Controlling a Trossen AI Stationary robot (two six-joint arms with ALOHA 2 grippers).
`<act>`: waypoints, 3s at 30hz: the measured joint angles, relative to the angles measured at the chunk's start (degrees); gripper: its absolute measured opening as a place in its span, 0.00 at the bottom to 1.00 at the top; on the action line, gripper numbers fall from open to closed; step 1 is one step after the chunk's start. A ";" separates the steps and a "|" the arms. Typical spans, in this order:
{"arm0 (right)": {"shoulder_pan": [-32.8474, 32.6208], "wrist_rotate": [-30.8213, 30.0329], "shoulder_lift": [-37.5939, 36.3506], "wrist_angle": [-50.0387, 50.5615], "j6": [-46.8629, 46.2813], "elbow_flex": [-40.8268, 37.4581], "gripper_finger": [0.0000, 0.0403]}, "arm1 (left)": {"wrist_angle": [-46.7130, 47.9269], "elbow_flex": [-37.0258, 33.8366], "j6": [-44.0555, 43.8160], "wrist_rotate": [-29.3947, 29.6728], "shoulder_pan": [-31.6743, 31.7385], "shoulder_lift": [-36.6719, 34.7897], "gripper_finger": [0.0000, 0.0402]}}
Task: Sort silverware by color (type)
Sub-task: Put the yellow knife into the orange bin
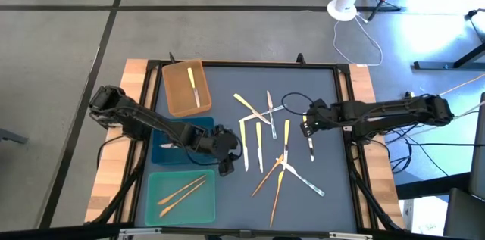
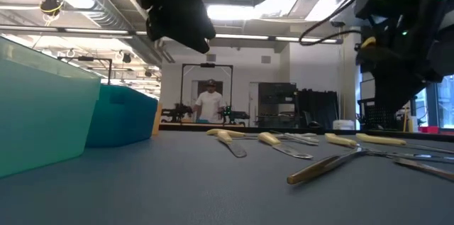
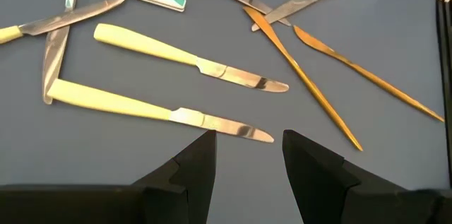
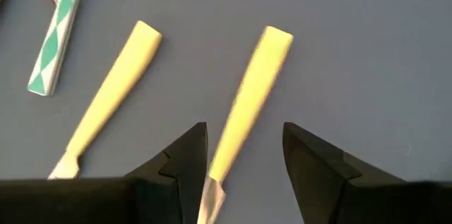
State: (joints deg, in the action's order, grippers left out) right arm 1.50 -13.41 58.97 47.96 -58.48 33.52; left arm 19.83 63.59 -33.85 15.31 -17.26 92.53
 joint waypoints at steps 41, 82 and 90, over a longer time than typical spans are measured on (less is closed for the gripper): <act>0.00 2.13 16.13 -12.88 -1.03 -4.26 0.43 | -1.06 0.00 0.01 0.02 0.01 0.00 0.39; 0.02 -0.69 16.36 -12.44 3.15 -1.83 0.09 | -1.61 0.00 0.01 6.50 1.84 0.00 0.39; 0.07 -1.34 16.29 -12.28 10.68 4.71 0.09 | -2.76 0.00 0.16 6.36 2.94 0.00 0.39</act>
State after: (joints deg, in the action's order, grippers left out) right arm 1.56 -14.75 75.26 35.68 -47.80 38.22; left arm 17.07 63.59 -33.68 21.67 -14.32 92.53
